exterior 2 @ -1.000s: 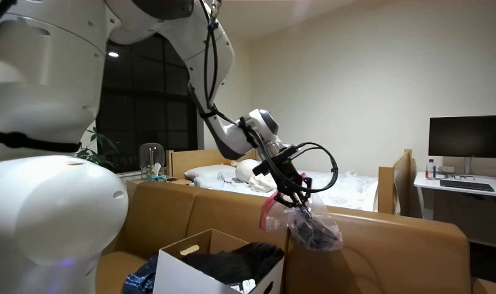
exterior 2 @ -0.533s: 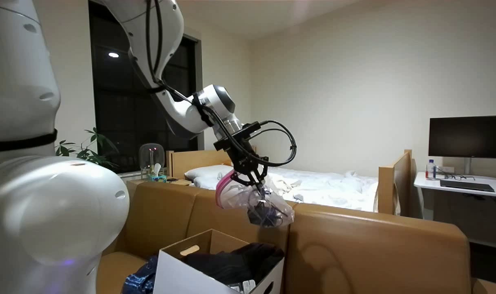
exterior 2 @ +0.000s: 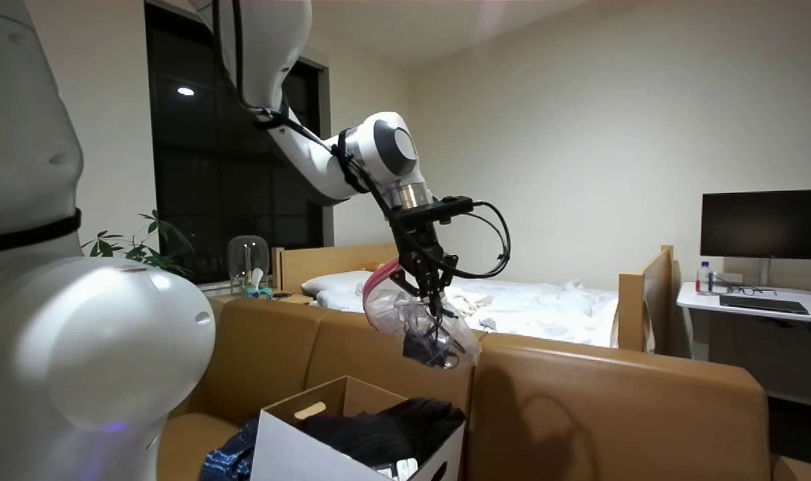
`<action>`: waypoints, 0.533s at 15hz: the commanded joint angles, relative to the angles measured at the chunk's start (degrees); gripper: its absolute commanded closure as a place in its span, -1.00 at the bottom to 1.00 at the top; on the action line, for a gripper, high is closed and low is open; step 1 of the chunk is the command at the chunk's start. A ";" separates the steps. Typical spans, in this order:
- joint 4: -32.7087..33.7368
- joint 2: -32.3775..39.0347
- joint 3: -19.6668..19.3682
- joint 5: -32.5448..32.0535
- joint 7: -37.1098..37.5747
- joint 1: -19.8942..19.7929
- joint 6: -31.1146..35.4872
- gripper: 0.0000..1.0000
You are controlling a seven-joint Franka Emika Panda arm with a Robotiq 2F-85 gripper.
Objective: Pick the plastic bag and put it in the box
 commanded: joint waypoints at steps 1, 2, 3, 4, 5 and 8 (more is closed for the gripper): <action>0.28 -1.87 -2.05 8.50 -14.24 -3.21 -2.07 0.97; 2.27 2.07 -2.96 9.77 -17.10 -4.33 -2.06 0.97; 2.79 2.86 -3.48 10.66 -18.30 -5.80 -3.51 0.97; 3.18 3.60 -3.98 11.69 -19.00 -7.23 -4.62 0.97; 3.56 4.51 -4.13 12.15 -19.11 -8.47 -5.62 0.97; 6.95 8.65 -2.24 10.92 -15.52 -10.69 -8.96 0.97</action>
